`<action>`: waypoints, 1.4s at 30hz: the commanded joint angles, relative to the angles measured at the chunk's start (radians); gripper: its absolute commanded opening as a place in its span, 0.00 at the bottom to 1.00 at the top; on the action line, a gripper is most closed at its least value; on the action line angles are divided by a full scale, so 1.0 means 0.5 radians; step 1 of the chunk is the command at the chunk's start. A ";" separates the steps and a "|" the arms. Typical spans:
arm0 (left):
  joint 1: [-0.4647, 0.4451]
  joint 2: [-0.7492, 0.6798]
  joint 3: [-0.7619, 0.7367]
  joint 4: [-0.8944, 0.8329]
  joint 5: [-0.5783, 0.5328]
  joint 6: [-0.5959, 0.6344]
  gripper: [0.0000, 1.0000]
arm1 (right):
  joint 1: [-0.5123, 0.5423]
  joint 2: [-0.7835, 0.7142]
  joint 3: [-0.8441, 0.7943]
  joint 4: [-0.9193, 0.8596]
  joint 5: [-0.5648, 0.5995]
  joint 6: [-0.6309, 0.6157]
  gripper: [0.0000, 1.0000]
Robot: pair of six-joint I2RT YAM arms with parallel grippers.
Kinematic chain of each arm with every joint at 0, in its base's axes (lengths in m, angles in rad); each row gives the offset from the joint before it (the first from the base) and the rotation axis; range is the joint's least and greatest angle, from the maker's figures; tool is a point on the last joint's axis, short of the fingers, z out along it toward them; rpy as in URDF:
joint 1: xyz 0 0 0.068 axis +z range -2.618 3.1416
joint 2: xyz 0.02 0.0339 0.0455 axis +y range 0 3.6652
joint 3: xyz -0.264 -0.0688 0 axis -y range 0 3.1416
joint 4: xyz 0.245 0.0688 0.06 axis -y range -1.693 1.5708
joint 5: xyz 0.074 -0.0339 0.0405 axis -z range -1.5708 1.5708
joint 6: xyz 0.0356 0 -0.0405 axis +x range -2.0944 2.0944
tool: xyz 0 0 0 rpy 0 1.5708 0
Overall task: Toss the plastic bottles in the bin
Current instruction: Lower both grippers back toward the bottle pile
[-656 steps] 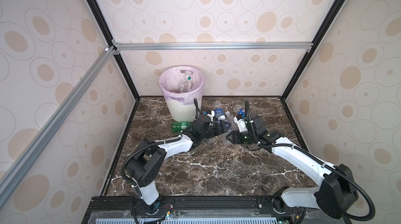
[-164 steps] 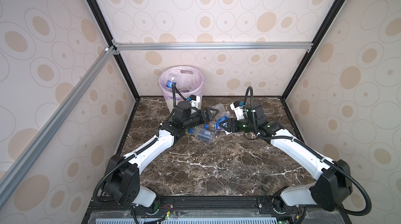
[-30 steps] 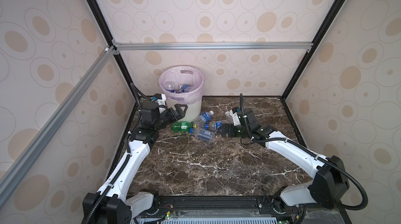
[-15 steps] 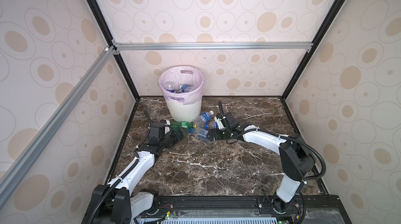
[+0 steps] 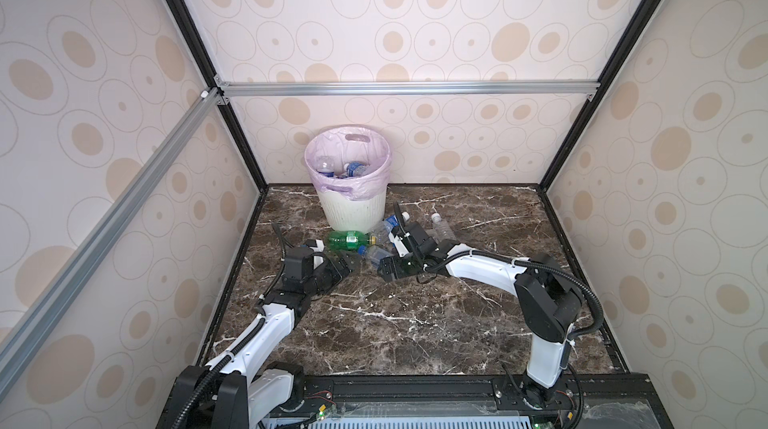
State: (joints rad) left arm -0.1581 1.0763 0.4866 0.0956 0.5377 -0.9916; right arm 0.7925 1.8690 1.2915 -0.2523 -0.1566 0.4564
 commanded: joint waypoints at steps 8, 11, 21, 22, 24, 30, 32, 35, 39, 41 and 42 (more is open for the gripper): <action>0.049 0.019 -0.015 0.052 0.009 -0.019 0.99 | -0.048 0.021 0.192 -0.143 0.196 -0.067 1.00; 0.049 -0.005 -0.034 0.043 0.007 -0.041 0.99 | -0.049 0.152 0.259 -0.097 0.109 -0.083 1.00; 0.053 -0.149 0.042 -0.257 -0.256 0.158 0.99 | 0.018 0.201 0.236 0.014 -0.143 0.056 1.00; 0.053 -0.147 0.041 -0.262 -0.253 0.154 0.99 | 0.028 0.181 0.223 0.021 -0.147 0.058 1.00; 0.052 -0.133 0.028 -0.238 -0.237 0.106 0.99 | 0.043 0.120 0.170 0.070 -0.188 0.074 1.00; 0.049 -0.018 -0.023 -0.016 -0.025 0.033 0.99 | 0.046 -0.086 0.024 0.121 -0.260 0.047 1.00; 0.041 0.040 0.014 -0.016 -0.010 0.068 0.99 | 0.041 -0.178 -0.021 0.093 -0.209 0.018 1.00; -0.011 0.134 0.099 -0.031 -0.005 0.125 0.99 | 0.020 -0.297 -0.056 0.002 -0.131 -0.018 1.00; -0.150 0.271 0.260 -0.147 -0.153 0.222 0.99 | -0.032 -0.437 -0.127 -0.053 -0.061 -0.035 1.00; -0.215 0.349 0.368 -0.224 -0.258 0.290 0.99 | -0.057 -0.505 -0.164 -0.063 -0.034 -0.031 1.00; -0.260 0.398 0.416 -0.262 -0.298 0.318 0.99 | -0.076 -0.537 -0.179 -0.071 -0.023 -0.032 1.00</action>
State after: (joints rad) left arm -0.2501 1.2423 0.6109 0.0158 0.4595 -0.9039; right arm 0.7769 1.6379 1.2324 -0.2462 -0.2070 0.4541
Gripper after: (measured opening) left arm 0.991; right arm 0.997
